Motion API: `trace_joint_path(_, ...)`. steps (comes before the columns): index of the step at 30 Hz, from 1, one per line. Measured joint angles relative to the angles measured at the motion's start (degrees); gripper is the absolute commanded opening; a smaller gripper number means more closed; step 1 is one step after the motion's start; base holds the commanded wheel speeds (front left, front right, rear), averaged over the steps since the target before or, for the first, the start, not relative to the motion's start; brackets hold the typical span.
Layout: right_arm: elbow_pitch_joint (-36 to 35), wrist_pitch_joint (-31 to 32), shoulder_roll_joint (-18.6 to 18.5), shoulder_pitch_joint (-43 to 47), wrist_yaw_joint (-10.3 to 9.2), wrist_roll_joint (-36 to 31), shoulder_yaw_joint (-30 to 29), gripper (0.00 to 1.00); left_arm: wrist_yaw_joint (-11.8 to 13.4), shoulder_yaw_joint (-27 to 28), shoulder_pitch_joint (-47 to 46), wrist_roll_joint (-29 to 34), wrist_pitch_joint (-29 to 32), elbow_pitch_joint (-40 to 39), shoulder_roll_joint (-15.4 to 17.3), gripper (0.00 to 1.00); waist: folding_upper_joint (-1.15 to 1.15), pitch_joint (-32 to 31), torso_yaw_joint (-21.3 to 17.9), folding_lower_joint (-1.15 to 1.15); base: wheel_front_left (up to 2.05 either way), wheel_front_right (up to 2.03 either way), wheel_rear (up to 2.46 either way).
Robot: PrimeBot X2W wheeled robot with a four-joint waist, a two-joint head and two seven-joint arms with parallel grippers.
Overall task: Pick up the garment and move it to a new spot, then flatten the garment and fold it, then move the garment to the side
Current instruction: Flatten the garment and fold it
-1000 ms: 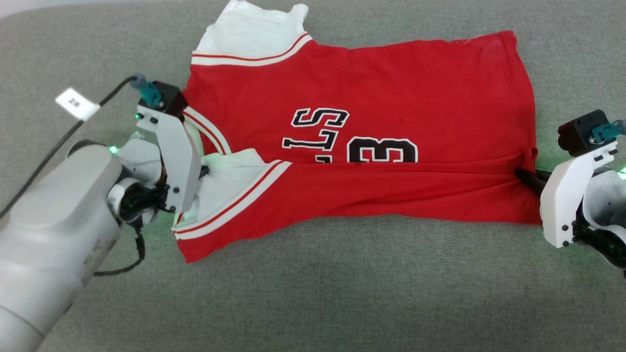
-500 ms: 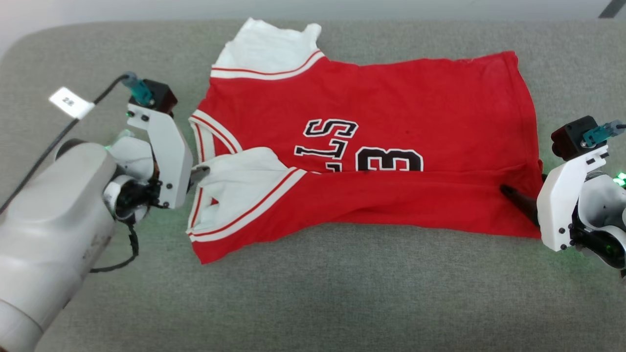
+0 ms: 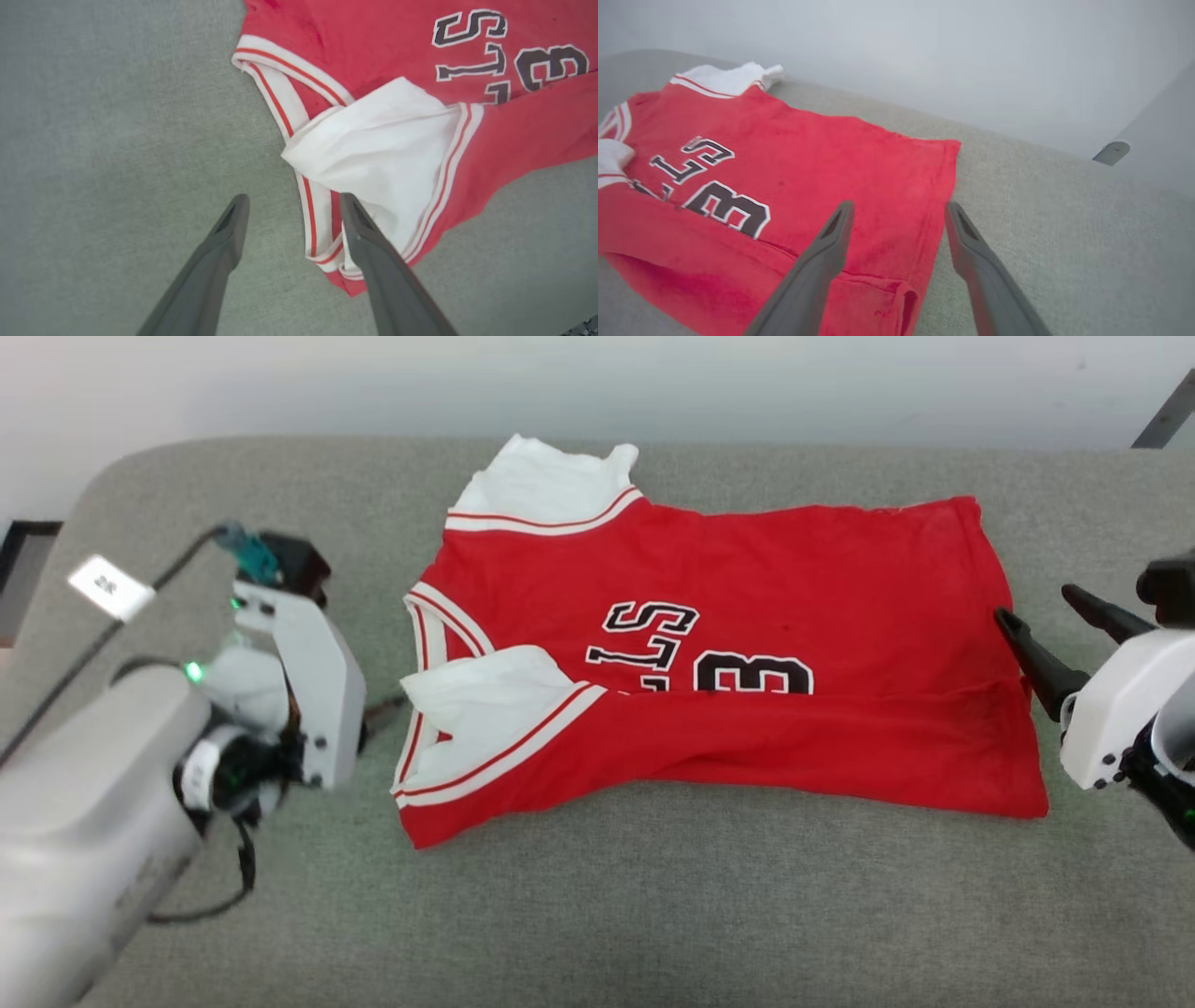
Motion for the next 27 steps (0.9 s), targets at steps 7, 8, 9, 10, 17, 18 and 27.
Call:
trace_joint_path(7, -5.04, -6.47, 4.64, 6.28, 0.03, -6.53, -9.45, 1.0, 7.38, -0.63, 6.39, -4.55, 6.7, -10.55, 4.26, 1.0, 0.0, -1.71, -0.87, 0.0, 0.0, 0.0, 0.0)
trace_joint_path(8, -5.98, -6.66, 5.57, 7.44, 0.03, -7.17, -10.93, 1.0, 8.09, -0.76, 7.15, -4.94, 7.31, -11.37, 4.76, 1.0, 0.0, -1.9, -1.13, 0.0, 0.0, 0.0, 0.0)
trace_joint_path(9, -7.02, -6.71, 6.55, 8.61, 0.02, -8.25, -12.5, 1.0, 8.75, -0.84, 7.92, -5.44, 7.66, -12.27, 5.1, 1.0, 0.0, -2.1, -1.43, 0.0, 0.0, 0.0, 0.0)
trace_joint_path(10, -8.25, -6.7, 7.38, 9.66, 0.03, -9.18, -14.08, 1.0, 9.28, -0.84, 8.55, -5.84, 7.86, -12.94, 5.31, 1.0, 0.0, -2.26, -1.75, 0.0, 0.0, 0.0, 0.0)
trace_joint_path(17, -18.42, -3.47, 12.28, 16.64, 0.03, -13.95, -23.37, 1.0, 10.79, -0.67, 11.37, -7.12, 7.1, -11.98, 6.13, 1.0, 0.0, -2.43, -4.29, 0.0, 0.0, 0.0, 0.0)
trace_joint_path(18, -19.89, -2.93, 12.98, 17.73, 0.03, -14.3, -24.36, 1.0, 10.76, -0.79, 11.68, -7.1, 6.89, -11.12, 6.1, 1.0, 0.0, -2.35, -4.62, 0.0, 0.0, 0.0, 0.0)
trace_joint_path(27, -29.84, 2.04, 18.67, 26.64, 0.03, -16.85, -30.22, 1.0, 6.53, -0.11, 12.61, -7.68, 2.76, -0.8, 2.71, 1.0, 0.0, -0.78, -6.57, 0.0, 0.0, 0.0, 0.0)
